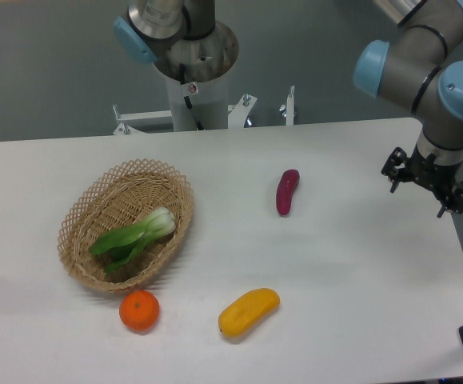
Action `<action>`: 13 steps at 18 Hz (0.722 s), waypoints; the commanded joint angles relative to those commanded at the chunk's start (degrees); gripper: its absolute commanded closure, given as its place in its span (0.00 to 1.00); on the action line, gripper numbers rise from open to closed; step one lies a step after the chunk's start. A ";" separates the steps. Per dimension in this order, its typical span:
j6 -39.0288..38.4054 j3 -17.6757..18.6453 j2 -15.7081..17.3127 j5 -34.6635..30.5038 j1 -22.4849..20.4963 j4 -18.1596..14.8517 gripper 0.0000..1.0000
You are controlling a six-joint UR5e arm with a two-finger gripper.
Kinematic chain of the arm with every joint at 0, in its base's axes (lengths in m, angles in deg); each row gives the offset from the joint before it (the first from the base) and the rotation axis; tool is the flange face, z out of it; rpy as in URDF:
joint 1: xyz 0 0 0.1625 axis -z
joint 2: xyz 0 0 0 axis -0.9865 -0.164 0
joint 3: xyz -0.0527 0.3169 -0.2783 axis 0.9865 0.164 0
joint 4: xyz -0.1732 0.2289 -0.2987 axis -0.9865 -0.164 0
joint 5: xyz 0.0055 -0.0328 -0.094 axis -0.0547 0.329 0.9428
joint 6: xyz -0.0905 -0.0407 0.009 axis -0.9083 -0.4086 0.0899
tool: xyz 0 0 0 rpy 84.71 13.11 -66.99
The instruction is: Pick up the green vegetable from the basket
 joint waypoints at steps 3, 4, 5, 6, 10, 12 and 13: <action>-0.17 0.17 0.00 0.09 0.09 0.00 0.00; -0.26 0.18 0.00 0.17 0.26 0.00 0.00; -0.61 0.18 0.00 0.44 0.35 0.00 0.00; -0.79 0.26 0.09 0.70 0.44 0.00 0.00; -2.28 0.70 0.26 1.58 1.14 -0.09 0.00; -3.77 1.84 0.70 4.11 1.41 0.00 0.00; -5.17 2.28 0.97 5.78 1.41 0.17 0.00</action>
